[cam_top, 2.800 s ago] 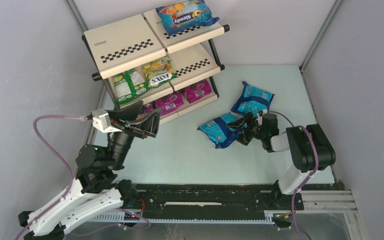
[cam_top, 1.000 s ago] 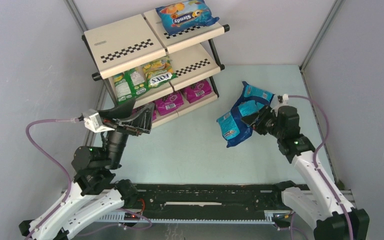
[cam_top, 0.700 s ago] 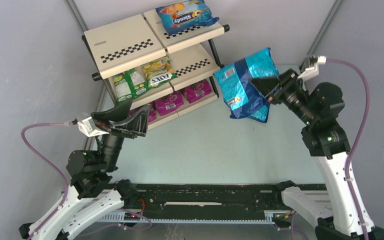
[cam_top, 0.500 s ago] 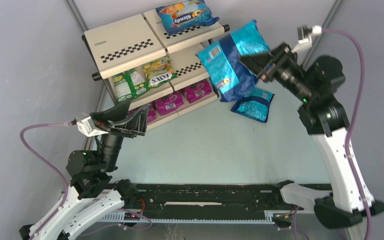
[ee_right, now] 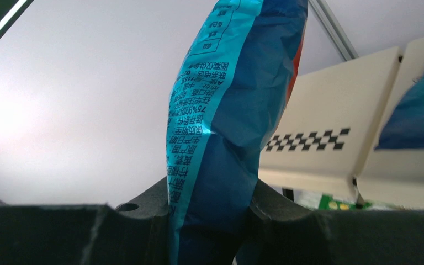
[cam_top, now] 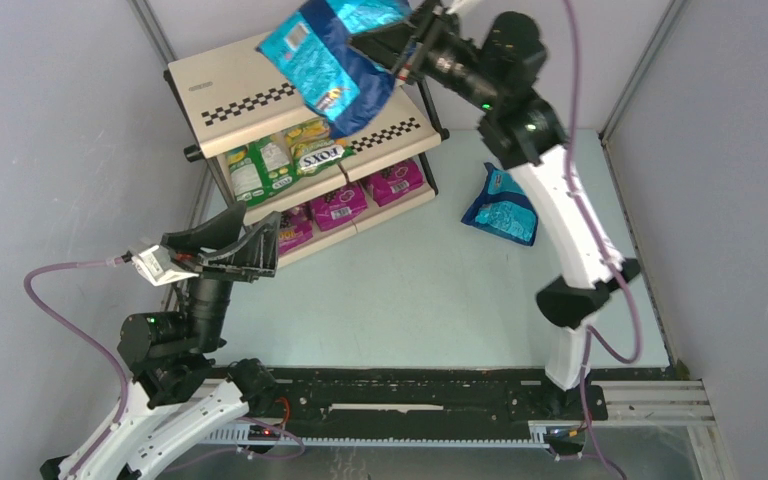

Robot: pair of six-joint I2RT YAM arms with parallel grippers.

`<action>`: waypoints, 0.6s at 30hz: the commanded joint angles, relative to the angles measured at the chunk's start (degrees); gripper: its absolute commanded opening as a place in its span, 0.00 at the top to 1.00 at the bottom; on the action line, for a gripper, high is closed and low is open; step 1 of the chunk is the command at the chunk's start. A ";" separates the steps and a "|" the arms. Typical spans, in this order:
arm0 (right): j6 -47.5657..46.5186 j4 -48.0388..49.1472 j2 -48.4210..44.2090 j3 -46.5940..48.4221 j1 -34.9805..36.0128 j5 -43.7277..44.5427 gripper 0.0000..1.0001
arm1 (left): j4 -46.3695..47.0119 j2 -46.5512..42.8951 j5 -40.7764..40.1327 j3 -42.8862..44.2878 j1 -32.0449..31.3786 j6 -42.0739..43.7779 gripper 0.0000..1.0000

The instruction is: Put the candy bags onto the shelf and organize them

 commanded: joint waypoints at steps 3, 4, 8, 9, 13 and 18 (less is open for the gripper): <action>2.78 17.66 4.37 4.04 0.22 8.98 1.00 | 1.18 -1.02 -2.22 -0.31 0.47 1.63 0.00; 3.49 18.49 5.76 4.37 0.18 9.32 1.00 | 1.23 -1.12 -2.15 -0.33 0.47 1.55 0.00; 4.70 18.76 10.24 6.72 0.16 10.52 0.99 | 1.37 -1.31 -2.30 -0.37 0.41 1.37 0.00; 4.62 19.03 10.57 6.33 0.10 11.09 0.98 | 1.41 -1.55 -2.41 -0.36 0.41 1.36 0.00; 5.36 20.51 11.42 5.96 0.04 12.77 0.79 | 1.50 -1.78 -2.70 -0.36 0.09 1.57 0.00; 4.65 17.05 9.98 5.72 0.55 11.57 0.31 | 1.47 -0.74 -2.63 -0.51 -0.20 1.64 0.00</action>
